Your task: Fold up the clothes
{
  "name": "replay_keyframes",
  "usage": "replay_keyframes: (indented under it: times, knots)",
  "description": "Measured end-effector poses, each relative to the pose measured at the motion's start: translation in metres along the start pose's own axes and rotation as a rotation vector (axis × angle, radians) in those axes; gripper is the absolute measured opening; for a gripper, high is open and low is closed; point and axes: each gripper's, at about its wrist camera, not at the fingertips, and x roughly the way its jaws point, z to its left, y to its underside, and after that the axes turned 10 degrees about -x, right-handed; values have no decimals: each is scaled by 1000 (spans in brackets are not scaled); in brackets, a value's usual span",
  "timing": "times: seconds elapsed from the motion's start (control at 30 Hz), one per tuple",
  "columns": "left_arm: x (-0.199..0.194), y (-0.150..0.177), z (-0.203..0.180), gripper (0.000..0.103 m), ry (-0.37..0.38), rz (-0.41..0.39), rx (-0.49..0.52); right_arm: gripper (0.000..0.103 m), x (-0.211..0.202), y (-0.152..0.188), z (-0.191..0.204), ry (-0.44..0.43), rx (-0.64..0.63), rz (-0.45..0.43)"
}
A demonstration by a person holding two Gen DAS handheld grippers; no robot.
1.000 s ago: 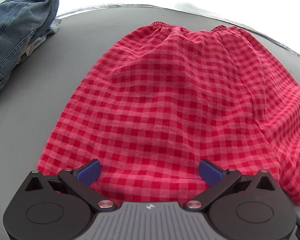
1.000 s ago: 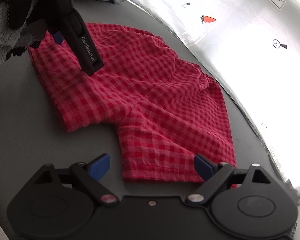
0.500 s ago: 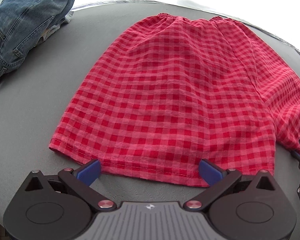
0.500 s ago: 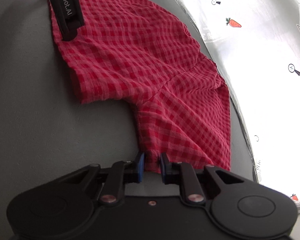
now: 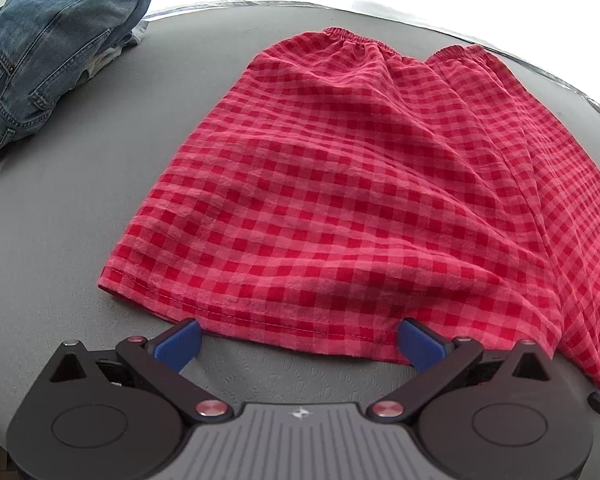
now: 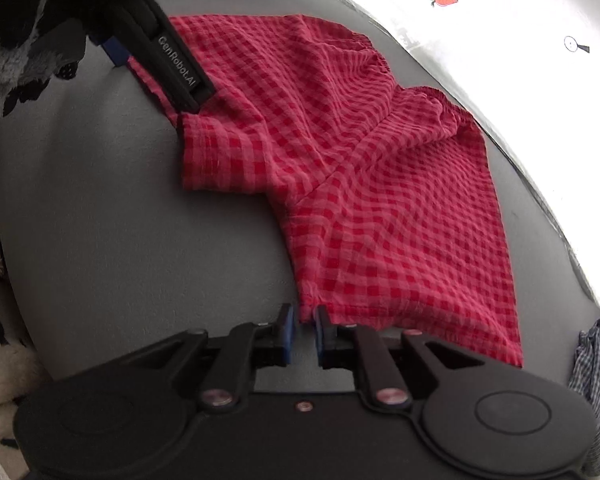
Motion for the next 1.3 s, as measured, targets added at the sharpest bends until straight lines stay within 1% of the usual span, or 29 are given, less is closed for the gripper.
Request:
replay_keyframes:
  times: [0.03, 0.07, 0.13, 0.17, 0.2, 0.27, 0.33, 0.43, 0.47, 0.53, 0.6, 0.67, 0.7, 0.73, 0.83, 0.87, 0.97, 1.03, 1.07, 1.1, 1.13, 1.17, 1.2, 1.23, 1.3]
  knots:
    - [0, -1, 1, 103, 2, 14, 6, 42, -3, 1, -7, -19, 48, -13]
    - [-1, -2, 1, 103, 2, 34, 12, 48, -8, 2, -15, -25, 97, -33]
    - [-7, -5, 4, 103, 20, 65, 0, 50, -18, 5, -31, -36, 196, -73]
    - [-10, -7, 8, 103, 41, 69, -21, 52, -20, 6, -41, -34, 261, -86]
    - [-15, -10, 13, 103, 68, 67, -49, 57, -22, 8, -49, -31, 314, -95]
    - [-22, -21, 21, 103, 113, 44, -94, 63, -24, 13, -68, -22, 431, -114]
    - [-26, -40, 26, 103, 129, 3, -104, 69, -13, 19, -90, -3, 541, -121]
    - [-20, -81, 29, 101, 132, -51, -91, 70, 8, 14, -119, 65, 624, -99]
    - [-15, -97, 29, 97, 138, -63, -89, 70, 14, 9, -125, 88, 635, -85]
    - [-5, -130, 27, 93, 168, -90, -96, 70, 29, -5, -149, 144, 677, -77]
    - [10, -161, 24, 89, 207, -114, -103, 70, 42, -22, -168, 148, 713, -99]
    - [32, -191, 14, 77, 235, -116, -79, 71, 62, -40, -190, 167, 695, -99]
    - [44, -206, 8, 74, 249, -115, -63, 71, 74, -49, -201, 180, 675, -91]
    - [55, -220, 2, 73, 262, -114, -48, 71, 86, -58, -211, 193, 656, -83]
    - [93, -255, -17, 73, 259, -95, -4, 71, 126, -84, -240, 184, 605, -58]
    - [104, -263, -22, 73, 270, -85, 7, 71, 144, -94, -250, 173, 583, -53]
    - [133, -278, -33, 74, 340, -40, 55, 71, 190, -117, -270, 126, 533, -28]
    - [140, -277, -40, 72, 357, -34, 82, 71, 220, -130, -281, 90, 506, -8]
    - [139, -275, -42, 61, 362, -58, 95, 71, 229, -133, -282, 74, 501, -3]
    - [138, -272, -43, 46, 361, -85, 99, 66, 238, -135, -284, 58, 496, 2]
    - [138, -270, -44, 5, 338, -105, 85, 51, 247, -138, -285, 41, 491, 8]
    - [137, -270, -44, 1, 318, -126, 64, 37, 256, -141, -286, 25, 486, 13]
    - [136, -271, -41, 1, 321, -142, 45, 5, 260, -143, -286, 39, 476, 31]
    - [135, -274, -37, 1, 329, -153, 16, 1, 260, -144, -286, 60, 473, 24]
    - [134, -285, -31, 1, 337, -174, -37, 0, 258, -146, -292, 100, 486, 7]
